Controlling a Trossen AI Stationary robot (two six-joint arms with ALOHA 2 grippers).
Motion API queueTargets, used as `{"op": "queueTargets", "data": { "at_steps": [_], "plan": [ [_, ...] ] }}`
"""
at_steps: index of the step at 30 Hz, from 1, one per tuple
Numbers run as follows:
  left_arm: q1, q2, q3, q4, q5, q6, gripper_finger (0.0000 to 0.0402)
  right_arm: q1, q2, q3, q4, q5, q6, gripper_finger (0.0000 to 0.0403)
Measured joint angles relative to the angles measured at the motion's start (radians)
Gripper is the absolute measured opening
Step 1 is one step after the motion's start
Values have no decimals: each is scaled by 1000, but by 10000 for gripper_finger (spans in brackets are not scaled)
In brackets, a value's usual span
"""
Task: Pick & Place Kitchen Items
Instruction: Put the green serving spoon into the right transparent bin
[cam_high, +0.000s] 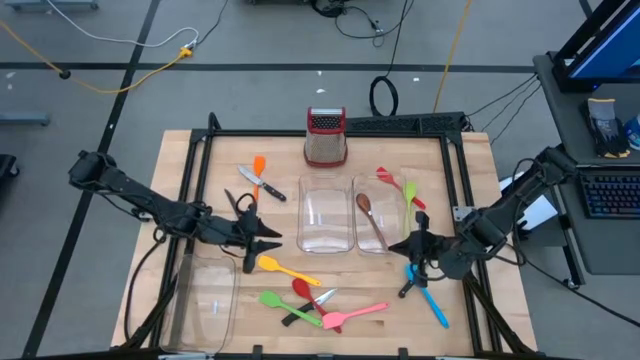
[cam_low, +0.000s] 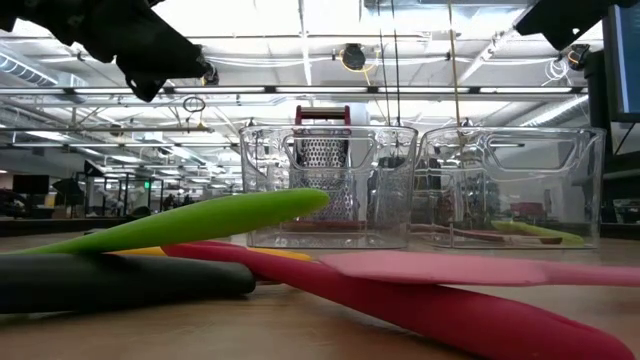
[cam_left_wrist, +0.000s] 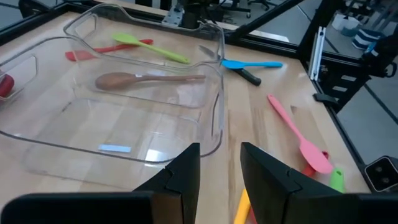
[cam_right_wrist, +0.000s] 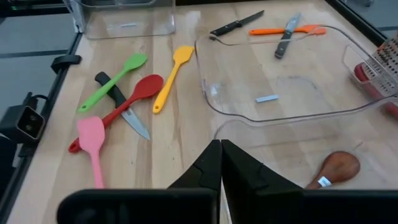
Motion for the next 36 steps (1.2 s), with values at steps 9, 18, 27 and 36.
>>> {"op": "queueTargets", "data": {
  "at_steps": [9,18,27,36],
  "plan": [
    [0,0,0,0,1,38,118,4,0,0,6,-2,46,3],
    [0,0,0,1,1,76,118,0,0,0,-3,1,1,4],
    [0,0,0,-1,1,95,118,-130,-105,0,-139,158,115,1],
    [0,1,0,-7,1,119,118,-356,-278,0,-435,210,432,1]
  ]
}}
